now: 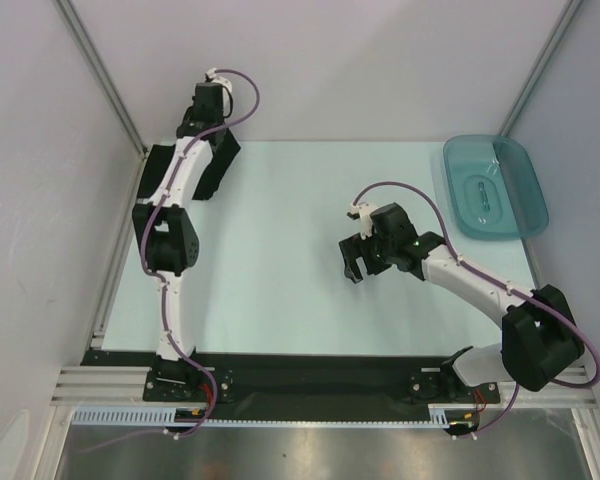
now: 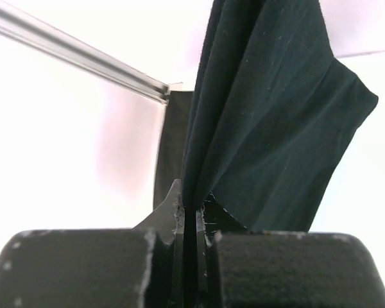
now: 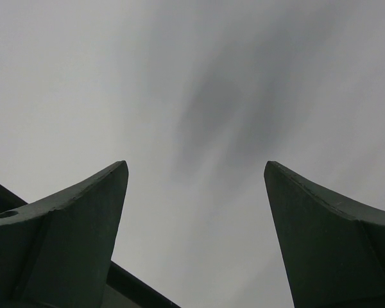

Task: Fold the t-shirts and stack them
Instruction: Neatly place the folded tshirt to the corner

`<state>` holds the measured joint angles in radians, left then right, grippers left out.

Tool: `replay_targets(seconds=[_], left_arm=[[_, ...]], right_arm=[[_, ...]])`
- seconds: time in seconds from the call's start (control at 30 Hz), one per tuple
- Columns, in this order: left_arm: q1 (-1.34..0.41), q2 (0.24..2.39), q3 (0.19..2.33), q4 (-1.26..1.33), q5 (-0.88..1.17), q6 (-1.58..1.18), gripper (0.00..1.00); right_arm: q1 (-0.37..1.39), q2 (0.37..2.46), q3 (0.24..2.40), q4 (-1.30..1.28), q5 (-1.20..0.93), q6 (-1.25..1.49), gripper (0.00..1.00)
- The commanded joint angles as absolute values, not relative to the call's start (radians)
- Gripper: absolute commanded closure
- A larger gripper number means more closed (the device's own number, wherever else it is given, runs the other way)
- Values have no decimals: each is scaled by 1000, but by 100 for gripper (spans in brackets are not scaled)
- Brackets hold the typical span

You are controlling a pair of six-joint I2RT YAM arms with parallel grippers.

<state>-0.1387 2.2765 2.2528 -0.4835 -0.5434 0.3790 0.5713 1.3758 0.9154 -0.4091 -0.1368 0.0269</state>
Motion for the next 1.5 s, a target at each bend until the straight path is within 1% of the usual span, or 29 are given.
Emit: replay_targets(seconds=[0.0,0.2,0.5,0.77,0.87,1.47], left_arm=[[-112,2175,2246,-413,-577,403,100],[-84,2212,2235,-414,-551,368,100],[-29,2255,2168,-338,-523,336,100],[-3,2330,2184,-301,-485,340,100],[41,2339,2168,-276,-482,333,100],[129,2500,2270,-222,-477,321,100]], right_arm=[[568,1378,959,-377,-150,37,7],[566,1384,963,-385,-147,32,7],[563,1420,971,-391,-147,41,7],[563,1448,989,-370,-150,71,7],[564,1468,1000,-364,-147,80,7],[565,1644,1141,-410,-158,106,7]])
